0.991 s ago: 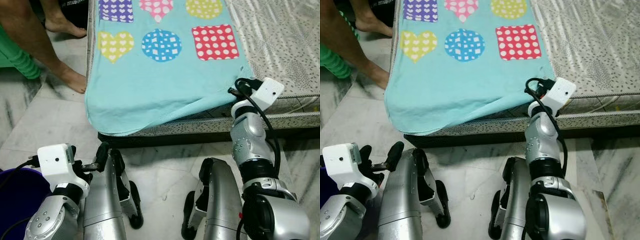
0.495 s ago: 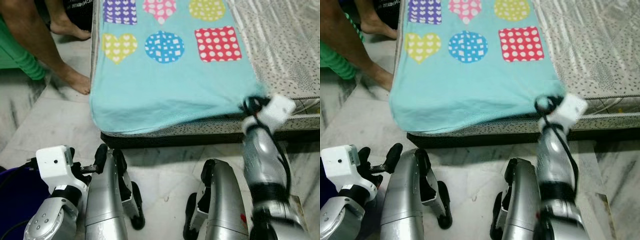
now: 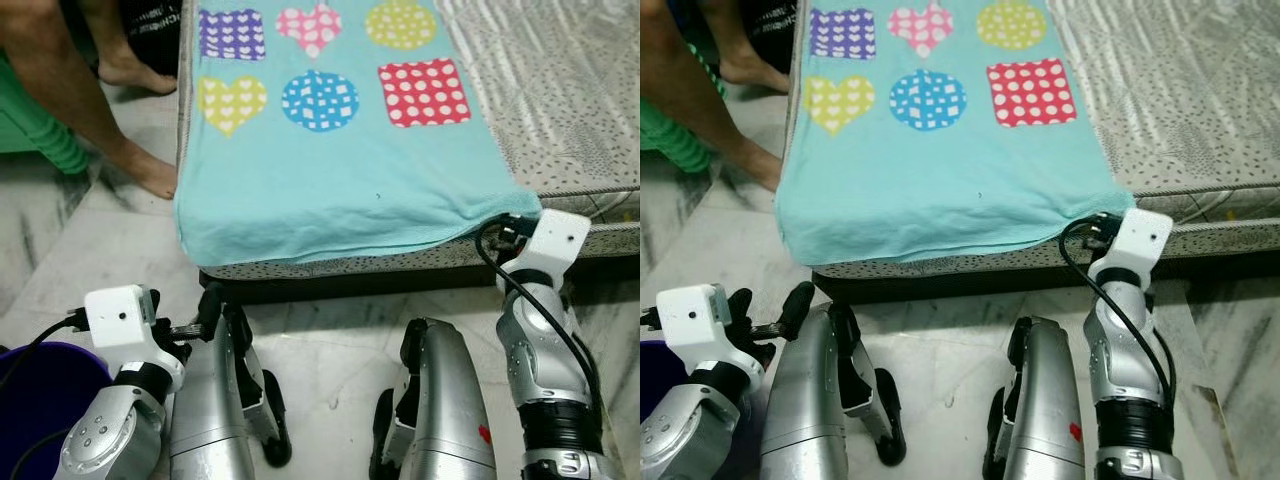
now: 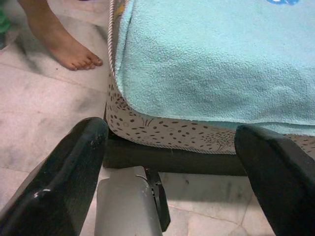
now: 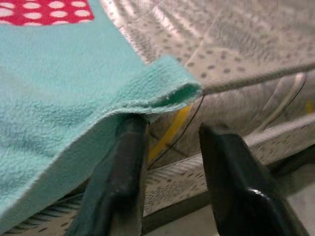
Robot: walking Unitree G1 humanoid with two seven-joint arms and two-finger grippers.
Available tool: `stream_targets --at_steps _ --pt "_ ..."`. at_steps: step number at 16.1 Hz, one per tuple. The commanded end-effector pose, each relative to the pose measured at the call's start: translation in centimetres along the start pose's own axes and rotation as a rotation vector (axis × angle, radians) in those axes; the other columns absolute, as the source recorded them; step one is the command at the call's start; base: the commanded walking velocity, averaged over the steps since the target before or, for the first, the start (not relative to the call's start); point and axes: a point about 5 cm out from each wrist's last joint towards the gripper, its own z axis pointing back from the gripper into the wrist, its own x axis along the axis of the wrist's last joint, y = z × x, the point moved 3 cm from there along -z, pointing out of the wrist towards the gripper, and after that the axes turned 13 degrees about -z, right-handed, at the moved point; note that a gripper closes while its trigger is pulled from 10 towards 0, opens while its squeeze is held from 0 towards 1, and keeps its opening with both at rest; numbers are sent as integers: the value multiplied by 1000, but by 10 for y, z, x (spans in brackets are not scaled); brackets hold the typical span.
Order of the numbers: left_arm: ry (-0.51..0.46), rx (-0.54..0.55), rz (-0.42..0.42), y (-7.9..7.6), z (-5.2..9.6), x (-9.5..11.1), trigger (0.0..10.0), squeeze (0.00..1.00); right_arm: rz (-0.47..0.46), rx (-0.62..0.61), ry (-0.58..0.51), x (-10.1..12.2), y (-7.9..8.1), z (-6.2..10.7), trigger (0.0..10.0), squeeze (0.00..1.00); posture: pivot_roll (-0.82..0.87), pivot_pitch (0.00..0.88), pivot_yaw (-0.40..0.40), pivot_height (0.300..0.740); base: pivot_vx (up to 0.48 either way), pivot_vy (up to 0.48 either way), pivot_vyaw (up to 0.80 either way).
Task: Clean up the room
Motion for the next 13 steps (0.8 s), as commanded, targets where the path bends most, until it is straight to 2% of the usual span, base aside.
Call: stream_targets --at_steps 1,2,3,9,10,13 --pt "14 11 -10 1 1 -4 10000 0 61 -22 1 0 -7 5 10000 1000 98 262 7 491 0 0 0" --pt "8 10 -9 1 -1 -4 10000 0 104 -29 -13 3 -9 6 10000 1000 93 257 7 491 0 0 0" --pt "-2 16 -11 1 -5 -3 10000 0 210 -59 -28 7 -17 8 10000 1000 85 248 7 491 0 0 0" --pt "-28 34 -16 7 -13 -1 10000 0 336 -77 -83 24 -31 9 10000 1000 55 214 5 491 0 0 0" --pt "-38 36 -14 6 -16 -1 10000 0 326 -64 -92 27 -29 8 10000 1000 46 209 6 491 0 0 0" --pt "-62 27 -4 3 -22 1 10000 0 217 53 -97 30 -4 9 10000 1000 28 187 7 491 0 0 0"
